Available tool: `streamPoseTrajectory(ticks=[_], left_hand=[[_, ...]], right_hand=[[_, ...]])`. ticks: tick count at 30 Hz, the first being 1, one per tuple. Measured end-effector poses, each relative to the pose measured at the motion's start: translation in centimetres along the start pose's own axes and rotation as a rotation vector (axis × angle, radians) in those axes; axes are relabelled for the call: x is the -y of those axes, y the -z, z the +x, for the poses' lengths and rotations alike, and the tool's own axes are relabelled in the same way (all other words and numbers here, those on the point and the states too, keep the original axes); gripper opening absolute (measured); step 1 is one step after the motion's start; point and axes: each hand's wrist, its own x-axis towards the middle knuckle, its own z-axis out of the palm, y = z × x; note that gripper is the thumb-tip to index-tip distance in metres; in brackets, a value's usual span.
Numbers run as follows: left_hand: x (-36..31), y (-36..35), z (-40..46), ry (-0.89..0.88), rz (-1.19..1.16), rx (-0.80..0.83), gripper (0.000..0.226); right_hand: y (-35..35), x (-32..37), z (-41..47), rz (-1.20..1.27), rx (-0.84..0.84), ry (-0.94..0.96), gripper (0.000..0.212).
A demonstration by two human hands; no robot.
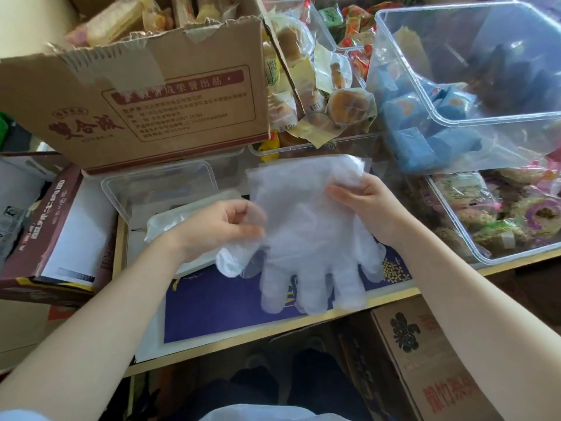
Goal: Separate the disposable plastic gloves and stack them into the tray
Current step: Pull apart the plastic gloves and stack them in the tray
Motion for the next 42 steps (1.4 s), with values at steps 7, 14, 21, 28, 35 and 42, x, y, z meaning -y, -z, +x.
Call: streamPoseTrajectory(ticks=[7,14,21,28,35,42], left_hand=[[1.5,-1.1,2.6,0.105,0.136,0.043,0.019],[-1.2,-5.6,5.1,-0.13,-0.169,-0.392,0.009],[-0.9,-5.9,5.2,-0.096,-0.231,-0.303,0.046],[-1.4,-6.1,5.5,-0.11,-0.506,-0.521,0.016],[1.4,-6.3,4.4,0.167,-0.492,-0.447,0.024],[2.8,-6.2,5.1,0.115,-0.188,-0.815,0.011]], right_hand=[[2.2,-0.5,0.7,-0.16,0.062,-0.072,0.019],[3.4,-0.9,1.3,-0.234,0.195,-0.134,0.014],[4.5,-1.8,1.8,-0.251,0.308,-0.192,0.01],[4.7,-3.1,2.1,-0.051,0.474,-0.375,0.025],[4.2,-4.9,2.2,-0.121,0.344,-0.262,0.014],[3.1,-7.6,1.2,-0.106,0.328,-0.304,0.013]])
